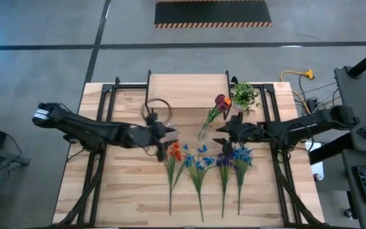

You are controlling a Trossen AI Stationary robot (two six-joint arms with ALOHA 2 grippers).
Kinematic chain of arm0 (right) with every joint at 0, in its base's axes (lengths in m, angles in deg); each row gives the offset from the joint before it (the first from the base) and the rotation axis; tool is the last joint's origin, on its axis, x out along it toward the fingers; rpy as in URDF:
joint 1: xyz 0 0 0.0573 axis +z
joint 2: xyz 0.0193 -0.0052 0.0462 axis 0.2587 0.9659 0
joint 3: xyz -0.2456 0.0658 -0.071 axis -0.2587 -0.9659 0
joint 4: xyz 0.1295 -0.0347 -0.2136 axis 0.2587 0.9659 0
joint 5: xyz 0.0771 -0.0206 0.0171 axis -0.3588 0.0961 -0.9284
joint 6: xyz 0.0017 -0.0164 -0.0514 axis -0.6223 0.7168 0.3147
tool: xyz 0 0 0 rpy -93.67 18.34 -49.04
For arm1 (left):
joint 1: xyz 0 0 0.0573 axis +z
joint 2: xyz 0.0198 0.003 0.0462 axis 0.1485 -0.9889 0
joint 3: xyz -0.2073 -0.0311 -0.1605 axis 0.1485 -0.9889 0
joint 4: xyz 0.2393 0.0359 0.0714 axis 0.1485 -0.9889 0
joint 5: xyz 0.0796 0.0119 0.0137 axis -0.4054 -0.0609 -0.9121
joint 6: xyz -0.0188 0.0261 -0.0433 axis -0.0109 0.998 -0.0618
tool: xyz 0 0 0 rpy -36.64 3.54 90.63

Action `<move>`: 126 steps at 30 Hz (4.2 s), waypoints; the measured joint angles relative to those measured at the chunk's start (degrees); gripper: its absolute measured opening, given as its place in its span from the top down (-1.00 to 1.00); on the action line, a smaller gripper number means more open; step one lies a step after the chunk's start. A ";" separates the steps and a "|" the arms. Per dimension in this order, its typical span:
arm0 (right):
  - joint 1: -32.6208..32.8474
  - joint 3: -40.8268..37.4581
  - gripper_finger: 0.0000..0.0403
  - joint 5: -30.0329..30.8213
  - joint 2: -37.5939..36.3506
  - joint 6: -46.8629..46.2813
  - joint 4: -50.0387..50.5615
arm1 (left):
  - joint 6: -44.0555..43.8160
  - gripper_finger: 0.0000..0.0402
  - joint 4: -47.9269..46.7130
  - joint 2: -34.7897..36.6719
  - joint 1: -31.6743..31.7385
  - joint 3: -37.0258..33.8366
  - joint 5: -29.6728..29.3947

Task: Pick and place flowers into a vace then onto a shelf
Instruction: Put the right transparent vase with flowers on the shelf

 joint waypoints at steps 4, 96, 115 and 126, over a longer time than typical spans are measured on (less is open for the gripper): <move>0.52 -0.02 -0.16 -0.57 -6.45 0.00 8.08 | -0.13 0.09 5.10 -8.13 2.88 1.58 0.10; -4.16 -0.23 -0.11 5.58 19.01 2.75 -25.41 | -8.98 0.09 -16.11 12.12 8.12 -3.93 3.38; -4.16 2.97 -0.11 6.71 22.86 2.42 -26.02 | -9.03 0.09 -16.38 11.90 8.12 -3.98 3.40; -4.12 2.97 0.09 8.12 22.64 2.80 -25.86 | -9.05 0.09 -16.37 11.90 8.12 -3.98 3.42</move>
